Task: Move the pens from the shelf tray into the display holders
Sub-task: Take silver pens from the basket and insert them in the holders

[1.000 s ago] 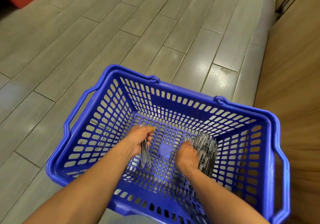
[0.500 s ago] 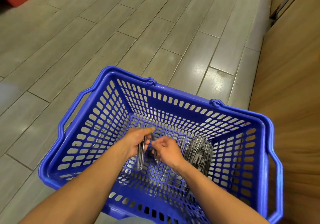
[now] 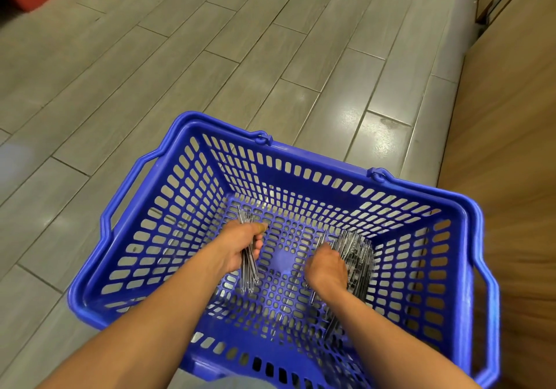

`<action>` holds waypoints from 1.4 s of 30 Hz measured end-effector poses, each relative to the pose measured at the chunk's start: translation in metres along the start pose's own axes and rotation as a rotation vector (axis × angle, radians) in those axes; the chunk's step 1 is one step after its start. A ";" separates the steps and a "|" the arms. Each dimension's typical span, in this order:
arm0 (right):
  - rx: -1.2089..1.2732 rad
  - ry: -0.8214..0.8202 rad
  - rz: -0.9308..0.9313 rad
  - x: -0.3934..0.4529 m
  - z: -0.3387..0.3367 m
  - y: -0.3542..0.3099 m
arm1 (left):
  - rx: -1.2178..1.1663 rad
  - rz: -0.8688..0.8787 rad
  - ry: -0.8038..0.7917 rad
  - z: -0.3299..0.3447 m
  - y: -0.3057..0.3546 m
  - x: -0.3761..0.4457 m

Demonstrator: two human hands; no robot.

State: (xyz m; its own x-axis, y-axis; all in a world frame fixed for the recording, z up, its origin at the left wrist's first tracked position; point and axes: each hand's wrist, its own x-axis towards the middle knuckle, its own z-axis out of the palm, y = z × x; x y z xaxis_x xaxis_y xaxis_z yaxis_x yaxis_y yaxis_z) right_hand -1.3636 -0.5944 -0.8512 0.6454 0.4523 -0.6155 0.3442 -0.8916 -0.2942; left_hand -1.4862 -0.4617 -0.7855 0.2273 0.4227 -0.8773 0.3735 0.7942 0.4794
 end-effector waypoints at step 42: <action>-0.236 0.022 -0.120 -0.004 0.022 0.012 | -0.091 -0.015 -0.012 -0.006 -0.007 0.004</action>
State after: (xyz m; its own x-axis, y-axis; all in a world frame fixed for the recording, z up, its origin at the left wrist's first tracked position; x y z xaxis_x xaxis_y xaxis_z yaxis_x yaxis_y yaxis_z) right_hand -1.3773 -0.6075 -0.8679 0.6040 0.5570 -0.5700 0.5671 -0.8029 -0.1838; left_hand -1.4931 -0.4631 -0.7924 0.2336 0.4054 -0.8838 0.2943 0.8368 0.4616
